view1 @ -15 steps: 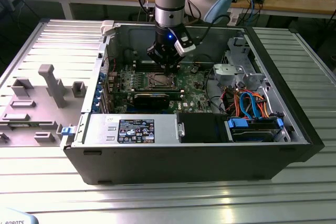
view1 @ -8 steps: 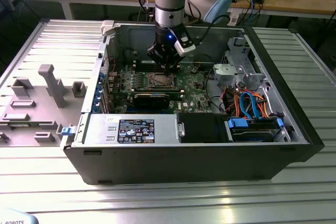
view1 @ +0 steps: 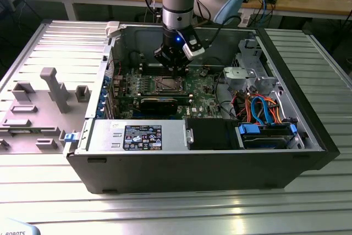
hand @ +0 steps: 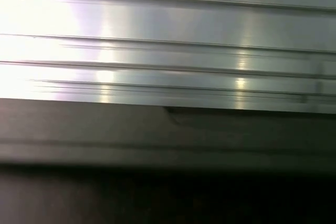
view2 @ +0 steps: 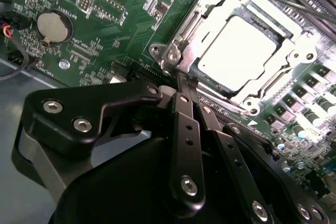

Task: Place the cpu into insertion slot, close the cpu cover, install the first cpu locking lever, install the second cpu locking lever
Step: 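Install the first cpu locking lever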

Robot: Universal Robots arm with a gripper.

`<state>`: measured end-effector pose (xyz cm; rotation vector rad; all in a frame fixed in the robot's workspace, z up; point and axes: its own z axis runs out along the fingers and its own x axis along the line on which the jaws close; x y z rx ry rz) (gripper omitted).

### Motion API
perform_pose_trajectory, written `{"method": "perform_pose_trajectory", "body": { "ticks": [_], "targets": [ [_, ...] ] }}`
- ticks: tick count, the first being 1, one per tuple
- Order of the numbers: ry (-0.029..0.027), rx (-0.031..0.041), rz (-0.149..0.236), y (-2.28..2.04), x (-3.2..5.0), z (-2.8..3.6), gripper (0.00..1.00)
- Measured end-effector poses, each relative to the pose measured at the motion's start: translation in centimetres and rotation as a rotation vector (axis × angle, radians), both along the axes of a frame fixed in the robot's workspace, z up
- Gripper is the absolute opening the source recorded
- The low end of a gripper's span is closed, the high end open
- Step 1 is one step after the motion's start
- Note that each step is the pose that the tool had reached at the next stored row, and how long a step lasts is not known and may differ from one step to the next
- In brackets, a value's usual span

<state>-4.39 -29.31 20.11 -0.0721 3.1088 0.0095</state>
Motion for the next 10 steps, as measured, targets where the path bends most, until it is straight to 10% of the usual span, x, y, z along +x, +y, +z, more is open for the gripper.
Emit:
{"method": "perform_pose_trajectory", "body": {
  "ticks": [7,10],
  "targets": [
    [0.0001,-0.0013,0.000,-0.07,0.00,0.51,0.11],
    [0.0002,-0.0152,0.000,-0.29,0.00,0.51,0.11]
  ]
}}
